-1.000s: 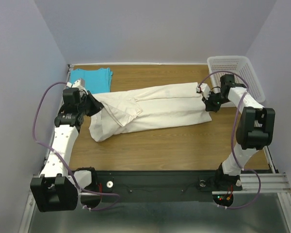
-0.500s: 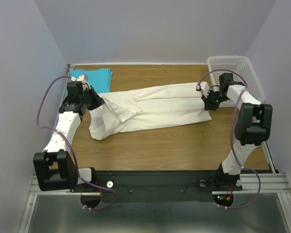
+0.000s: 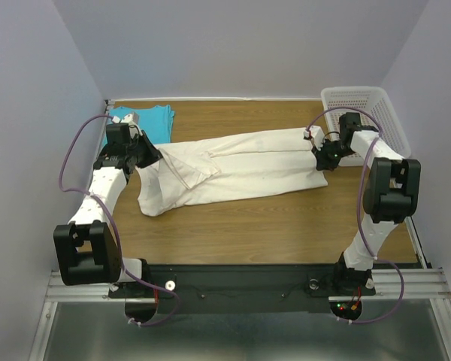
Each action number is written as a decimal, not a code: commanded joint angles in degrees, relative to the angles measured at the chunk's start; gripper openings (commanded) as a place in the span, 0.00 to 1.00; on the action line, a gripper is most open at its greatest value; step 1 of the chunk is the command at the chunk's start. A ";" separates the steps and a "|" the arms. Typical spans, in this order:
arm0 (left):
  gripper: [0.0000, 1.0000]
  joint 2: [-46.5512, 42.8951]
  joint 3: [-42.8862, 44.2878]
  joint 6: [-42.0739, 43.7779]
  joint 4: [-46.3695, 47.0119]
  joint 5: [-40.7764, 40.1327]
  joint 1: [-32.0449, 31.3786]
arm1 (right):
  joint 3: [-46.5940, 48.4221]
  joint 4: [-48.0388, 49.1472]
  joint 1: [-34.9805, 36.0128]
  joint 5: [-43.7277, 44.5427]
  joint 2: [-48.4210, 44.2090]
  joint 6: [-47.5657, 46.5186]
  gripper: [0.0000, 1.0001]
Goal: Fold and stack the t-shirts
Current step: Fold the tshirt
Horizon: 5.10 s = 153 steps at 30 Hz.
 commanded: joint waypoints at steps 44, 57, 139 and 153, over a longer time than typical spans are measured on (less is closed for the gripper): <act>0.00 3.98 4.18 1.50 4.44 3.70 0.37 | 4.76 1.99 -0.43 1.57 4.65 4.55 0.07; 0.00 5.03 5.15 1.68 4.70 4.05 0.37 | 6.17 7.00 0.88 -0.01 4.82 13.77 0.36; 0.00 8.99 9.54 0.27 4.44 10.38 0.37 | 3.88 54.28 63.81 32.07 11.32 22.48 0.54; 0.00 8.46 9.10 0.36 4.35 10.55 0.37 | 7.40 54.20 63.99 37.69 16.51 22.39 0.45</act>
